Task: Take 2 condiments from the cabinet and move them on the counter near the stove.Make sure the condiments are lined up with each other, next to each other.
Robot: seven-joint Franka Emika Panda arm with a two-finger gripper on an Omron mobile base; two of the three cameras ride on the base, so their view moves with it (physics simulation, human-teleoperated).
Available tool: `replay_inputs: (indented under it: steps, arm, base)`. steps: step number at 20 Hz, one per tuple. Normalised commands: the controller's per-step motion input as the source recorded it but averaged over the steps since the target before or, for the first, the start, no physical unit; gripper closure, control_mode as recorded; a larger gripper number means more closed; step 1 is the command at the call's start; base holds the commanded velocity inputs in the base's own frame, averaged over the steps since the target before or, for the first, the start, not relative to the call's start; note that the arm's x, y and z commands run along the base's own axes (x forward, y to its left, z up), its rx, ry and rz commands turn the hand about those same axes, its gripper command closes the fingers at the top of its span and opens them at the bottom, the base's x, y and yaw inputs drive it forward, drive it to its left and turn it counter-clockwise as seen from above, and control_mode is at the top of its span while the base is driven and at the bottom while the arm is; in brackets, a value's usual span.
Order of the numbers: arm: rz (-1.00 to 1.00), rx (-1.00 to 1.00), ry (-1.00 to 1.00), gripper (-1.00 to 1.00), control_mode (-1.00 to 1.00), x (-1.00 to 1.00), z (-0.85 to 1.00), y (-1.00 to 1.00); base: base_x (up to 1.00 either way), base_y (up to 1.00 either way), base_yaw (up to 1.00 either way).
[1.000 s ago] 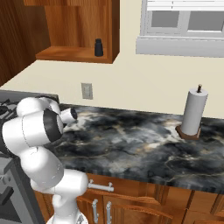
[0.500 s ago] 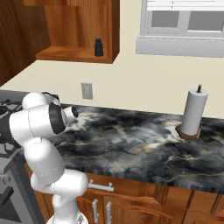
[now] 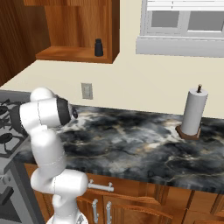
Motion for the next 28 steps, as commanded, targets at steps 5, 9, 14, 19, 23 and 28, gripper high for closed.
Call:
replay_inputs:
  steps: [5, 9, 14, 19, 23, 28]
  arm:
    - [0.00, 0.00, 0.00, 1.00, -1.00, 0.16, -0.30, 0.05]
    - [0.00, 0.00, -0.01, 1.00, -1.00, 0.16, -0.28, 0.04]
    - [0.00, 0.00, -0.02, 1.00, -1.00, 0.17, -0.27, 0.06]
    - [0.00, 0.00, -0.01, 1.00, -1.00, 0.13, -0.21, 0.05]
    - [0.00, 0.00, 0.00, 1.00, -1.00, 0.11, -0.18, 0.01]
    - [0.00, 0.00, 0.00, -1.00, -1.00, 0.09, -0.14, 0.00]
  base:
    - [0.00, 0.00, 0.00]
    - [0.00, 0.00, 0.00]
    - [0.00, 0.00, 0.00]
    - [0.00, 0.00, 0.00]
    - [0.00, 0.00, 0.00]
    - [0.00, 0.00, 0.00]
